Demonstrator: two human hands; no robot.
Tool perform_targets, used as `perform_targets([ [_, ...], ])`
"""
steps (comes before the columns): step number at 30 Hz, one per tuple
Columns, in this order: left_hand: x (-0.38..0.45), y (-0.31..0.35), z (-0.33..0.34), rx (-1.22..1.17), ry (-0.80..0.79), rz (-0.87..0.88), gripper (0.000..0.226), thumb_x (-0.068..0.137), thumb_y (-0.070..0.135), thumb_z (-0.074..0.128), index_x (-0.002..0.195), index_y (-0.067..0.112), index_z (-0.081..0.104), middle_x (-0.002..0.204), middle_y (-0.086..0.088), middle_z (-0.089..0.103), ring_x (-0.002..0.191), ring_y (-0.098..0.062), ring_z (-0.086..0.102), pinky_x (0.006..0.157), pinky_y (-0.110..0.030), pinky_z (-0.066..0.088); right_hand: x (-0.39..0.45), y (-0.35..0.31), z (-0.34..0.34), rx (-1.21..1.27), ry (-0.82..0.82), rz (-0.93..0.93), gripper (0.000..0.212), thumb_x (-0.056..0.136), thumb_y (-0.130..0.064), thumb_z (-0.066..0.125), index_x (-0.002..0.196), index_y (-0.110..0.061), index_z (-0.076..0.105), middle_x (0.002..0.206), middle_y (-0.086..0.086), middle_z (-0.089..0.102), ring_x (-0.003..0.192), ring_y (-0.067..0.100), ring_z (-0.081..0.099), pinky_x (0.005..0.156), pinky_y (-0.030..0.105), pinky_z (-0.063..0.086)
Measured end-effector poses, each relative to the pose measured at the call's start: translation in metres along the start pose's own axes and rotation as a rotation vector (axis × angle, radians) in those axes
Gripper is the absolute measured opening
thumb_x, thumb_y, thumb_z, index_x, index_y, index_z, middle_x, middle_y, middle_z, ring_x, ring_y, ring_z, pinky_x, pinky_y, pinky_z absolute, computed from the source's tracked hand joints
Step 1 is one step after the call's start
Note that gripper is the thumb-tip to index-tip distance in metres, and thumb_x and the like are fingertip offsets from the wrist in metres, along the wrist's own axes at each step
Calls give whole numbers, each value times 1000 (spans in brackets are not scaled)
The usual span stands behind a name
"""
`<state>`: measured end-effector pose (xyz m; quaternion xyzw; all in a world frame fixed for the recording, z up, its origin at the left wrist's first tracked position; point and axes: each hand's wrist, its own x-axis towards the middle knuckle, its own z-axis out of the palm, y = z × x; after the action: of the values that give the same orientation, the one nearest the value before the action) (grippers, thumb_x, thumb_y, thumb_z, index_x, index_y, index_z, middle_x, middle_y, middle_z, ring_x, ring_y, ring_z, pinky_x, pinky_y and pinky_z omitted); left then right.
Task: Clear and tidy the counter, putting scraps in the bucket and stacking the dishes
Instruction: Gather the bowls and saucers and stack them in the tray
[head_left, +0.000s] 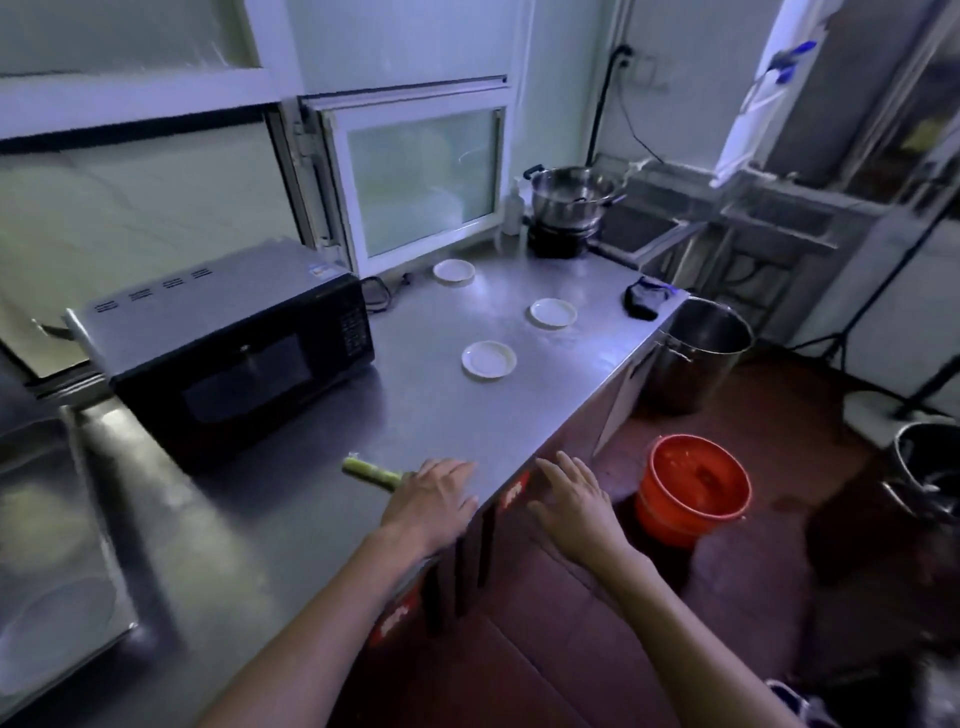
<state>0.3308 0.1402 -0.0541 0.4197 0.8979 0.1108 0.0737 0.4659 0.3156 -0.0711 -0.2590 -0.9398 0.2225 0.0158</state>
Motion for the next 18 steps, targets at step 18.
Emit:
perform_targets([
  [18, 178, 63, 43, 9, -126, 131, 48, 96, 46, 47, 140, 28, 46, 142, 3, 52, 130, -21, 45, 104, -39, 41, 107, 112, -39, -1, -48, 153, 66, 95, -39, 56, 155, -32, 28, 166, 0, 15, 154, 23, 8, 120, 46, 26],
])
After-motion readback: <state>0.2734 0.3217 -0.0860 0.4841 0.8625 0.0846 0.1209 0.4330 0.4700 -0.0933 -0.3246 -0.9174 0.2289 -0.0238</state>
